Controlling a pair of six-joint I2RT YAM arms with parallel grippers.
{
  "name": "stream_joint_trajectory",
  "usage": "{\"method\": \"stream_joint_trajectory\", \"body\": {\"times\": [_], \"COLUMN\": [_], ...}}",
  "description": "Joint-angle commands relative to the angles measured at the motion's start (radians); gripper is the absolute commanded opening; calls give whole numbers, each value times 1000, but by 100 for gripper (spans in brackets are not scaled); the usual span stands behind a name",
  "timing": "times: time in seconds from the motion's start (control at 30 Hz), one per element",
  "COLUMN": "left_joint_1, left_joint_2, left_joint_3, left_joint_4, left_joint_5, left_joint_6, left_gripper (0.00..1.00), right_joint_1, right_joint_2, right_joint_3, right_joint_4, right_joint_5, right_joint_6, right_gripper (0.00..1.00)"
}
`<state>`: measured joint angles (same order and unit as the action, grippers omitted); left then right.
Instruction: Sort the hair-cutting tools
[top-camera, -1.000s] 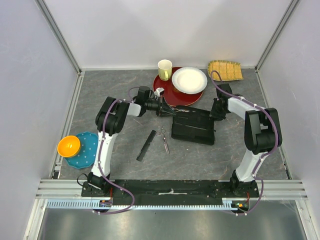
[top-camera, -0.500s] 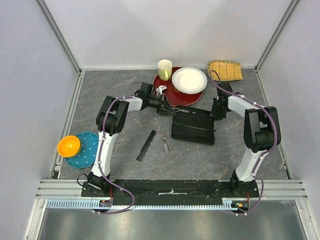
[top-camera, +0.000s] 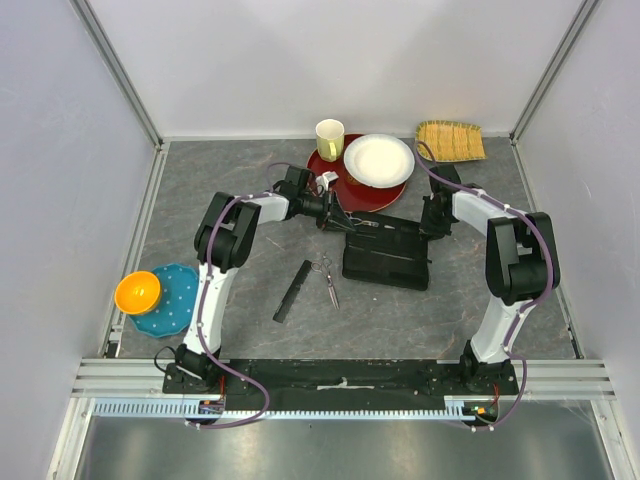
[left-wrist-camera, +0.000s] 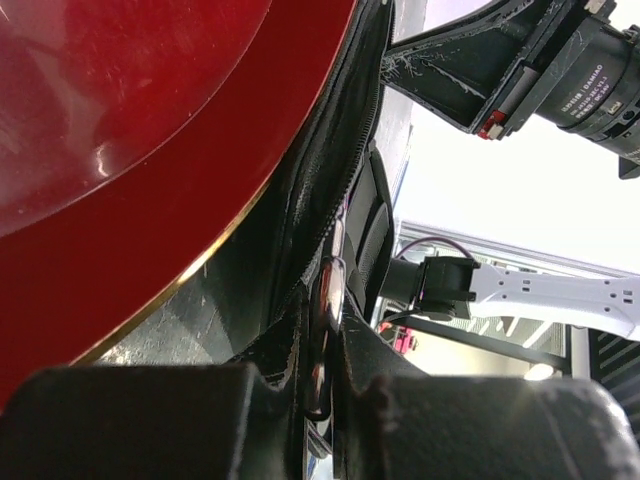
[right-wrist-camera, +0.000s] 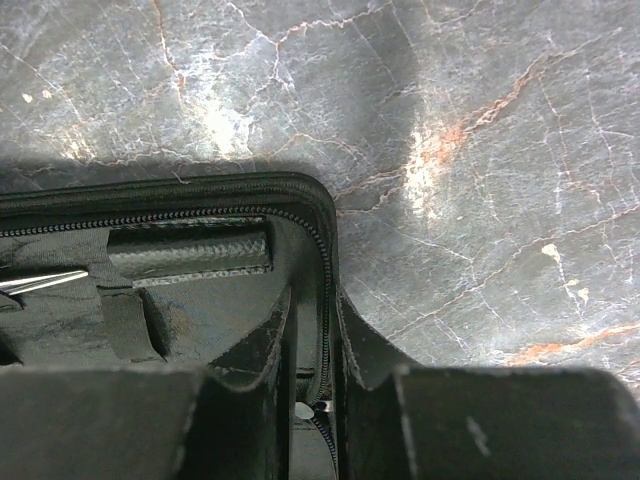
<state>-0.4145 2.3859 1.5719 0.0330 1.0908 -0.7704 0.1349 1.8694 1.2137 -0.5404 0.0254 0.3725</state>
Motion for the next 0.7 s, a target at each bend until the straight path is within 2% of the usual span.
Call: {"method": "stream_joint_trajectory", "body": {"times": [0.0,0.47,0.67], "left_joint_1": [-26,-55,-58], "left_joint_2": [-19,47,48], "left_joint_3": [20,66,30], "left_joint_4": [33,139,301], "left_joint_5": [-77,14,41], "left_joint_6": [4,-125,-240], "left_gripper": [2,2,2], "right_joint_1": [78,85,85], "right_joint_2": [109,129,129], "right_joint_3": [-26,-22,-26], "right_joint_4": [119,131,138], "right_joint_5": [-148,-170,-183], "right_joint_6": [51,59,65], "right_gripper": [6,5,4]}}
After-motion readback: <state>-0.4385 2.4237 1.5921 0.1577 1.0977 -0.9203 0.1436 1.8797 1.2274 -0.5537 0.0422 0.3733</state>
